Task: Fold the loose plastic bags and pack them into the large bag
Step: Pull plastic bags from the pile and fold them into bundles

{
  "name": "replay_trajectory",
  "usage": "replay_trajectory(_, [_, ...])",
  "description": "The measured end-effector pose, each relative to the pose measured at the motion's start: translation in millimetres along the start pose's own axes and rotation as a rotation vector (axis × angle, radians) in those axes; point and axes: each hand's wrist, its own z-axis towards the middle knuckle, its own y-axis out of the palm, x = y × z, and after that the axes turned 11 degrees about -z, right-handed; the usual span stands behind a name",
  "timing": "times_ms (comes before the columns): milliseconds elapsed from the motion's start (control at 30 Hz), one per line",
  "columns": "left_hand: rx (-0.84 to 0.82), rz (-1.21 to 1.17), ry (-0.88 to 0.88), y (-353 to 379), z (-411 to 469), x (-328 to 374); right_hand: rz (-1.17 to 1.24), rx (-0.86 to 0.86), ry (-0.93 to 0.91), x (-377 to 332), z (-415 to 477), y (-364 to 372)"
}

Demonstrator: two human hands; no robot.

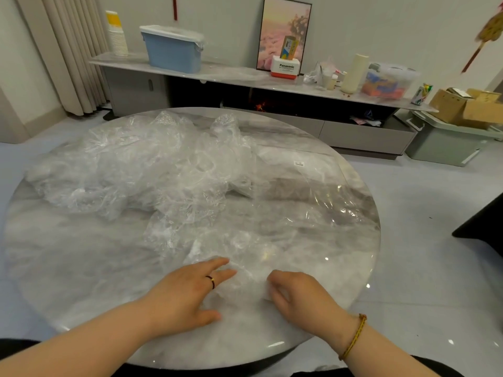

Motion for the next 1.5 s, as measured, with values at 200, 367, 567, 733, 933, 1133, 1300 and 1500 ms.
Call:
replay_trajectory(200, [0.208,-0.165,-0.103,-1.3,4.7,-10.7,0.517,-0.025,0.378,11.4,5.2,-9.8])
replay_trajectory(367, [0.273,-0.584,-0.272,-2.9,12.1,-9.5,0.605,0.053,0.535,12.1,10.2,-10.3])
replay_trajectory(567, [0.392,-0.566,-0.417,-3.7,18.6,-4.7,0.348,0.052,0.601,16.1,13.2,-5.8])
replay_trajectory(733, [0.461,-0.258,-0.472,-9.7,20.8,6.3,0.091,0.008,0.545,4.6,13.6,-3.1])
replay_trajectory(933, [0.655,0.126,0.011,3.9,24.9,27.6,-0.275,0.315,0.459,-6.7,16.8,-1.7])
replay_trajectory(1133, [0.182,0.184,-0.206,33.0,46.2,34.6,-0.328,0.201,0.273,-19.0,19.2,22.5])
replay_trajectory(1300, [0.176,0.147,-0.314,42.2,52.7,28.2,-0.342,-0.018,0.298,-17.1,18.3,37.7])
replay_trajectory(1500, [0.184,0.072,-0.329,43.9,55.0,27.5,-0.341,-0.069,0.344,-15.1,18.8,41.5])
